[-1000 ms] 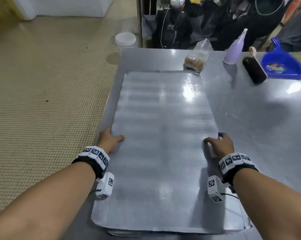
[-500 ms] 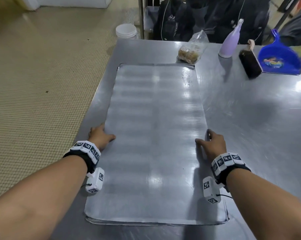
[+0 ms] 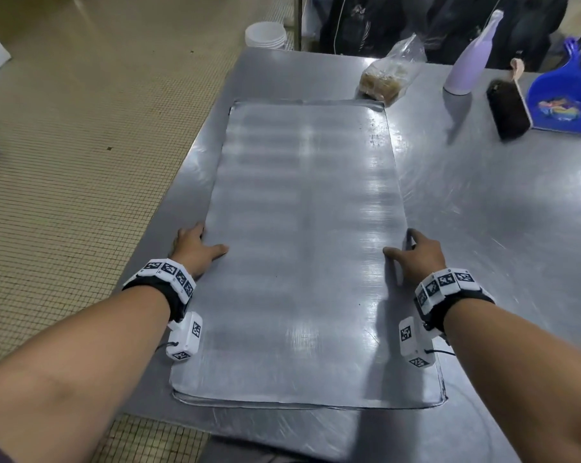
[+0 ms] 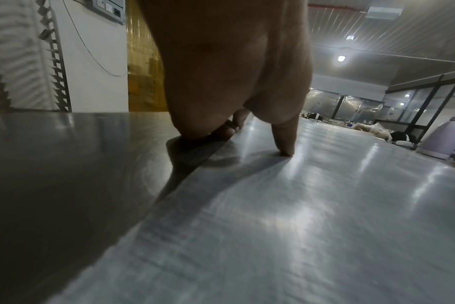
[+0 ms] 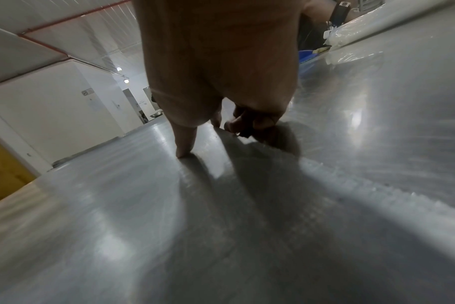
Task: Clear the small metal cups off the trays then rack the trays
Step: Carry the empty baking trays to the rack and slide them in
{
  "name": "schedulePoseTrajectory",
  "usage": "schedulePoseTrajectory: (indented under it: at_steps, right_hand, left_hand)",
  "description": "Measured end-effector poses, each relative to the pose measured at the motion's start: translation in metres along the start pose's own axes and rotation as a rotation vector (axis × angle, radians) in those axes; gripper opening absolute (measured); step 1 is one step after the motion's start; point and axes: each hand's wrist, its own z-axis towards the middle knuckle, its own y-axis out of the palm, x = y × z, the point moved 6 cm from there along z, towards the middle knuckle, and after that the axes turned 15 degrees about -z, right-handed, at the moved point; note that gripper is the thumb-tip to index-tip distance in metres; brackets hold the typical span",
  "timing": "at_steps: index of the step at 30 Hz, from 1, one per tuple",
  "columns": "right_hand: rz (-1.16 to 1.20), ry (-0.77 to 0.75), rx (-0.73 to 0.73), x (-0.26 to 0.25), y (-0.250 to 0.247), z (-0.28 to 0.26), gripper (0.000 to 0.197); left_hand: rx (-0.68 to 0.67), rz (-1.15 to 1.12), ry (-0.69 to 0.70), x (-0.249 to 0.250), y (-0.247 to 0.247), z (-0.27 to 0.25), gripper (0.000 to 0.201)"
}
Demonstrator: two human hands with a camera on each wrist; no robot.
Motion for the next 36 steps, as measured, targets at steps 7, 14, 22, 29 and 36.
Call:
schedulePoseTrajectory:
  at_steps: [7,14,22,29,36]
  right_hand:
    - [-0.029,-0.01,0.016,0.002,0.005,0.002,0.066]
    - [-0.033,-0.072,0.045,0.001,0.004,-0.004,0.057]
    - [-0.015,-0.183,0.093,0.02,0.003,-0.055,0.033]
    - [-0.053,-0.104,0.131,0.056,0.013,-0.122,0.034]
    - [-0.056,-0.017,0.121,0.086,0.021,-0.188,0.034]
  left_hand:
    - [0.011,0.028,0.042,-0.003,0.0,0.003,0.065]
    - [0.033,0.033,0.057,-0.006,0.002,-0.01,0.079]
    - [0.065,0.017,0.06,-0.032,-0.002,-0.059,0.073]
    - [0.063,0.007,0.018,-0.064,-0.005,-0.114,0.078]
    - [0.03,-0.031,-0.004,-0.095,-0.011,-0.171,0.071]
